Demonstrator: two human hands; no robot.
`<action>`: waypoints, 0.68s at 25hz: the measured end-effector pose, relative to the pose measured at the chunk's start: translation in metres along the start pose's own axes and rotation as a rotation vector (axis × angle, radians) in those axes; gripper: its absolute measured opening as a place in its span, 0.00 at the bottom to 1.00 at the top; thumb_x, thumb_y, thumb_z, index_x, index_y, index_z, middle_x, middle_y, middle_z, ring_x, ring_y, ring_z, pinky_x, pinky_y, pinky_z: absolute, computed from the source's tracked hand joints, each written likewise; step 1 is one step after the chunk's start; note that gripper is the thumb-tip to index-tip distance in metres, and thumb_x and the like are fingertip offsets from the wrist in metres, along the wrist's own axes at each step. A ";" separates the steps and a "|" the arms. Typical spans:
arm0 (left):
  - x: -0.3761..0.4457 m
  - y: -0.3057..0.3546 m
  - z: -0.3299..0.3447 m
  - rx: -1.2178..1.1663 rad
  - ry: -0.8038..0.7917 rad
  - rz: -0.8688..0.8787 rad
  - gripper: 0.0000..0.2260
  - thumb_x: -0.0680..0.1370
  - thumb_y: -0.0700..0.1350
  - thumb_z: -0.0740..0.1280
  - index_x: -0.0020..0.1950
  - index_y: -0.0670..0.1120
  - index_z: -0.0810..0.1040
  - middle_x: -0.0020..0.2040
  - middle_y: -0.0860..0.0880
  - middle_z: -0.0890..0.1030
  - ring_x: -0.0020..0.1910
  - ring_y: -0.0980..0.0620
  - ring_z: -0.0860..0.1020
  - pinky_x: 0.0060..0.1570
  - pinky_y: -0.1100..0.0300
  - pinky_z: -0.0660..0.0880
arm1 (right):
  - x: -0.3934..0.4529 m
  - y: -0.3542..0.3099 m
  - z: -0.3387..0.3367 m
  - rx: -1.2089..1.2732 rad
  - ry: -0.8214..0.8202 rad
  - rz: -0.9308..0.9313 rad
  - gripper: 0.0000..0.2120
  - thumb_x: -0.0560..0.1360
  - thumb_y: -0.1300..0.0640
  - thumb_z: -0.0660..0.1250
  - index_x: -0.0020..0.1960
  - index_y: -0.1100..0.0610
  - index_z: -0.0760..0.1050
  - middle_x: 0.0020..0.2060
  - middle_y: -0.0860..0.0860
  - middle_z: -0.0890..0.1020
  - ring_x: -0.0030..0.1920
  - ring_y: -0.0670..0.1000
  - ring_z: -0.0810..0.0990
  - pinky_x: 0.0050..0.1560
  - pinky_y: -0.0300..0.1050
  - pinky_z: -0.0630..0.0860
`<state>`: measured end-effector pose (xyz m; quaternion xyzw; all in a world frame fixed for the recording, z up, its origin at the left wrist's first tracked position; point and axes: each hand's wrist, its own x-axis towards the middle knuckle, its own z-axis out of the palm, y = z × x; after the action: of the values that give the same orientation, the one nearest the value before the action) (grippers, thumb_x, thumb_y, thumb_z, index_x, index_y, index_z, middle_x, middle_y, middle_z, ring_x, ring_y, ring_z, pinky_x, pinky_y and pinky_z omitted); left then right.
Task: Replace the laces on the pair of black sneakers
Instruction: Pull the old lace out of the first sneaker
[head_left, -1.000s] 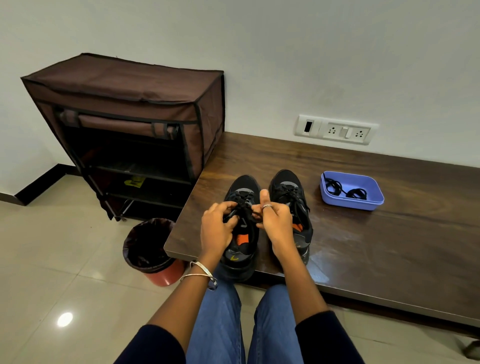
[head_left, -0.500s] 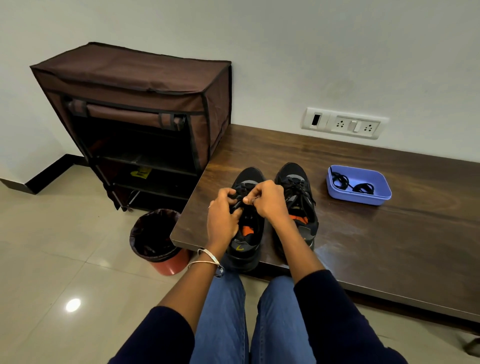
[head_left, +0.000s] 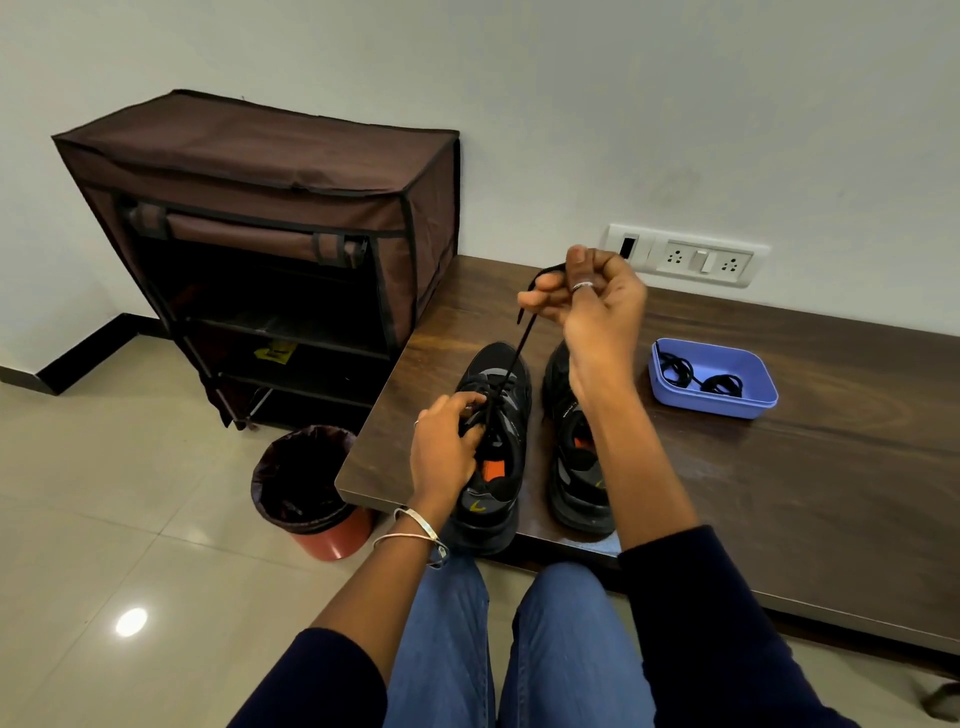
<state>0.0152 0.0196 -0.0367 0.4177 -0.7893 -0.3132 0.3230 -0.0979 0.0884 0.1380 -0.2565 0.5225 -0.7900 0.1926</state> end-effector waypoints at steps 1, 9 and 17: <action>0.000 -0.001 0.000 0.009 -0.001 0.002 0.17 0.73 0.39 0.70 0.59 0.55 0.78 0.52 0.55 0.78 0.54 0.51 0.76 0.50 0.51 0.77 | -0.001 0.011 0.000 -0.051 -0.001 0.009 0.07 0.81 0.56 0.61 0.52 0.60 0.73 0.38 0.56 0.83 0.36 0.54 0.84 0.43 0.52 0.82; 0.001 0.000 -0.001 0.056 0.003 0.034 0.13 0.75 0.44 0.68 0.58 0.56 0.78 0.47 0.51 0.75 0.48 0.47 0.76 0.48 0.53 0.74 | -0.025 0.097 -0.031 -0.942 -0.302 0.335 0.16 0.72 0.63 0.74 0.59 0.61 0.78 0.49 0.55 0.83 0.53 0.51 0.81 0.59 0.47 0.77; 0.026 0.016 -0.015 -0.348 -0.312 -0.314 0.10 0.75 0.53 0.63 0.39 0.52 0.80 0.45 0.48 0.79 0.55 0.48 0.72 0.57 0.56 0.71 | -0.042 0.108 -0.030 -1.157 -0.275 0.128 0.06 0.71 0.58 0.73 0.47 0.58 0.82 0.42 0.53 0.84 0.48 0.55 0.81 0.49 0.46 0.77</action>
<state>0.0083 0.0013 -0.0094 0.4198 -0.6894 -0.5510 0.2119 -0.0786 0.0938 0.0200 -0.3878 0.8526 -0.3234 0.1345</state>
